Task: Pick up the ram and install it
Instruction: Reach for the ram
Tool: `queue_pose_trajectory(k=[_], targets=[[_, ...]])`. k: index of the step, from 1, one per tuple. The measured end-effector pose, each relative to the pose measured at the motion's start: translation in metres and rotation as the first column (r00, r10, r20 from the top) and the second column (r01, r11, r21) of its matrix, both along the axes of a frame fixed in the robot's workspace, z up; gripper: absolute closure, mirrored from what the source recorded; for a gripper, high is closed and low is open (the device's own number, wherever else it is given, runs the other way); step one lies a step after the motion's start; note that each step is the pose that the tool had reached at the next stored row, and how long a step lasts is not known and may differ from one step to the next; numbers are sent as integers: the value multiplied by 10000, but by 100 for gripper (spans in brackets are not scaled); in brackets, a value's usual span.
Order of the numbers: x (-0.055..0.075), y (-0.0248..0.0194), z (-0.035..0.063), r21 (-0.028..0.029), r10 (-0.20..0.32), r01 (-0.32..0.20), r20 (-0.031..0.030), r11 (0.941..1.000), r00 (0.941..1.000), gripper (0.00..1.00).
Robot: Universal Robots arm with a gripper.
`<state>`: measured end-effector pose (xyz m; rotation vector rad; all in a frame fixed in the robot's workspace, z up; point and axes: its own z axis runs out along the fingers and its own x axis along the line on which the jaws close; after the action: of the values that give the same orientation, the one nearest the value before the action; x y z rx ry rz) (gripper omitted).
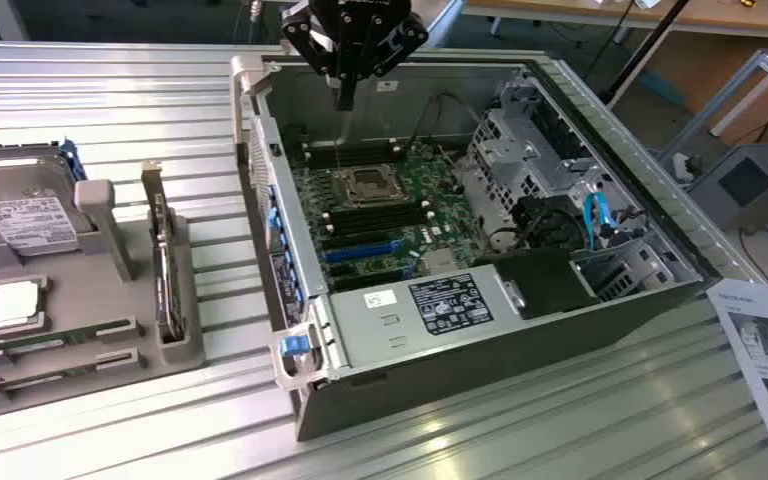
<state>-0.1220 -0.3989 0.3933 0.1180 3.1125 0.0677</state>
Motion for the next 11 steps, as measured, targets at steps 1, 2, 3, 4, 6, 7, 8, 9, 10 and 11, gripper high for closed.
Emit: queue_pose_trajectory(k=[1, 2, 3, 4, 6, 7, 8, 9, 10, 11], targets=[[0, 0, 0, 0, 0, 0, 0, 10000, 10000, 89], [0, 0, 0, 0, 0, 0, 0, 10000, 10000, 89], [0, 0, 0, 0, 0, 0, 0, 10000, 10000, 89], [0, 0, 0, 0, 0, 0, 0, 10000, 10000, 89], [0, 0, 0, 0, 1, -1, 0, 10000, 10000, 89], [0, 0, 0, 0, 0, 0, 0, 10000, 10000, 89], [0, 0, 0, 0, 0, 0, 0, 10000, 10000, 89], [0, 0, 0, 0, 0, 0, 0, 10000, 10000, 89], [0, 0, 0, 0, 0, 0, 0, 10000, 10000, 89], [0, 0, 0, 0, 0, 0, 0, 10000, 10000, 89]])
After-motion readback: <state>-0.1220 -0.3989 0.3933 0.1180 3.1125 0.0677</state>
